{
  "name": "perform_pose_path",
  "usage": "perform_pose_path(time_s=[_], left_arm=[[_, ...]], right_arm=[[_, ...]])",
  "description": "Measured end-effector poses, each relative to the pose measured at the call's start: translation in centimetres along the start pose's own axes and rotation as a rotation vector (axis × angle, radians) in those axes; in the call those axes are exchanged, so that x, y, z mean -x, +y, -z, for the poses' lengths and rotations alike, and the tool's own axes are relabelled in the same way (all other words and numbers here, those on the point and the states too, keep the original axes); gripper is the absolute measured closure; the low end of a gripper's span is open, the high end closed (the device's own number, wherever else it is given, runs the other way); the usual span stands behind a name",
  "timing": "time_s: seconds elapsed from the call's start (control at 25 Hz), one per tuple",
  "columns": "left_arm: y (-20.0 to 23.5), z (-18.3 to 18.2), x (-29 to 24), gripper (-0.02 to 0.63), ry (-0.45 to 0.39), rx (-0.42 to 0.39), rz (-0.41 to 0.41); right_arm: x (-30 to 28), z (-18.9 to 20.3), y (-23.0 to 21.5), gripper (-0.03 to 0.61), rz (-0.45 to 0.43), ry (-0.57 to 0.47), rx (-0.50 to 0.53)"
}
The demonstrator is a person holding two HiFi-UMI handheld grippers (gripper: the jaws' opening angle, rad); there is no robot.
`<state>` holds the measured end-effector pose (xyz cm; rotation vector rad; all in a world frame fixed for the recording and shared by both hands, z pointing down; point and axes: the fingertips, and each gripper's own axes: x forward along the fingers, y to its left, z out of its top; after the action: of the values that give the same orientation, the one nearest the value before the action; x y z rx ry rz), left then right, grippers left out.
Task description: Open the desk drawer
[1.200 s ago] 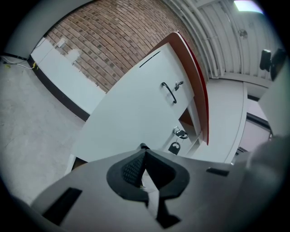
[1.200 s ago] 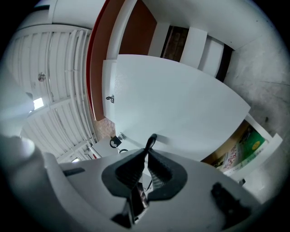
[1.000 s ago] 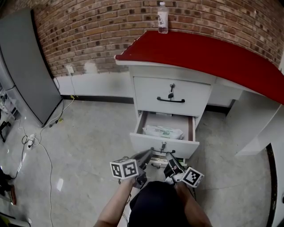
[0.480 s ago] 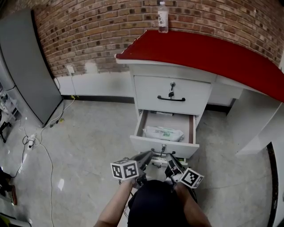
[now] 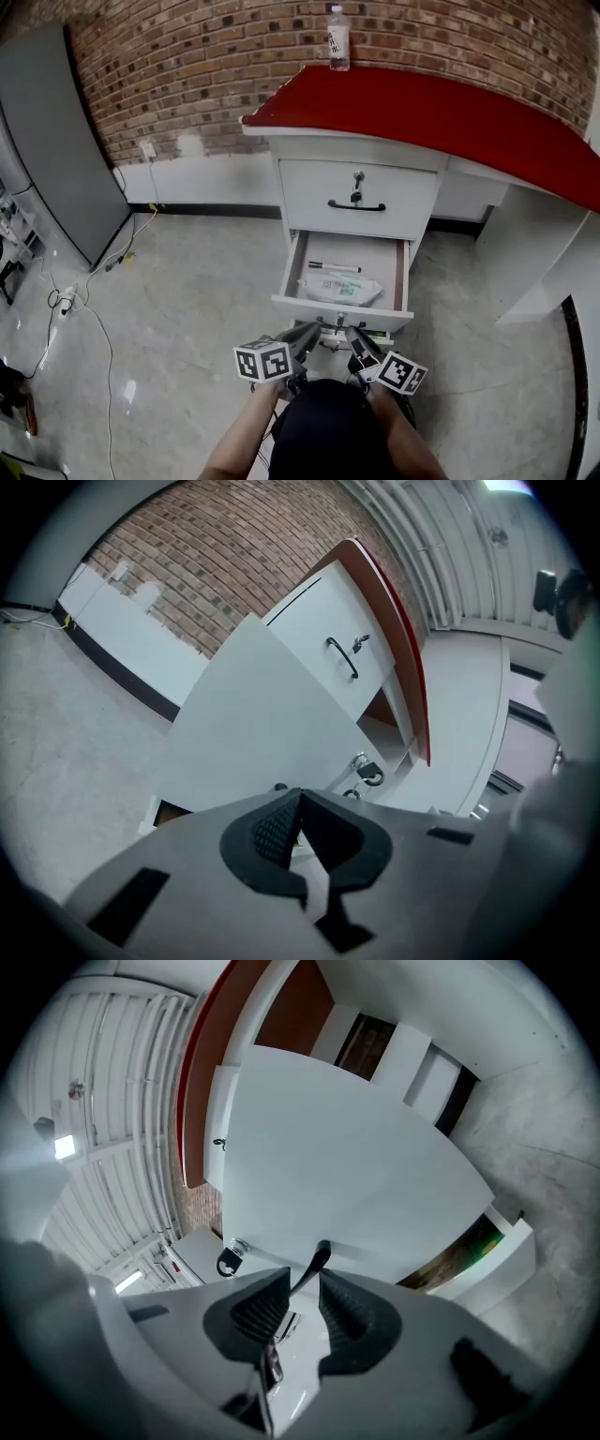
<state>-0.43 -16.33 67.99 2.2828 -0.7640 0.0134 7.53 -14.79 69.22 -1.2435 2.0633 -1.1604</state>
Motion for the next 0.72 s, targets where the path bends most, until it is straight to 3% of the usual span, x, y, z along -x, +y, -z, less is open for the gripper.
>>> perform_pose_path(time_s=[0.2,0.36,0.52,0.72], left_arm=[[-0.4,0.3,0.0,0.609,-0.001,0.0,0.002],[-1.2,0.2,0.5,0.609,-0.001,-0.041,0.009],[-2.6,-0.9,1.4,0.609,0.003,-0.14,0.022],[-5.7,-3.8,2.4,0.609,-0.021,-0.28,0.019]], right_arm=[[0.7,-0.3,-0.3,0.486,0.019,-0.003,0.008],[2.1,-1.0,0.2,0.486,0.032,-0.001,0.075],[3.2,-2.3,2.9,0.486,-0.023,0.055,0.189],[3.9,-4.4,7.6,0.491,-0.066,0.142,0.419]])
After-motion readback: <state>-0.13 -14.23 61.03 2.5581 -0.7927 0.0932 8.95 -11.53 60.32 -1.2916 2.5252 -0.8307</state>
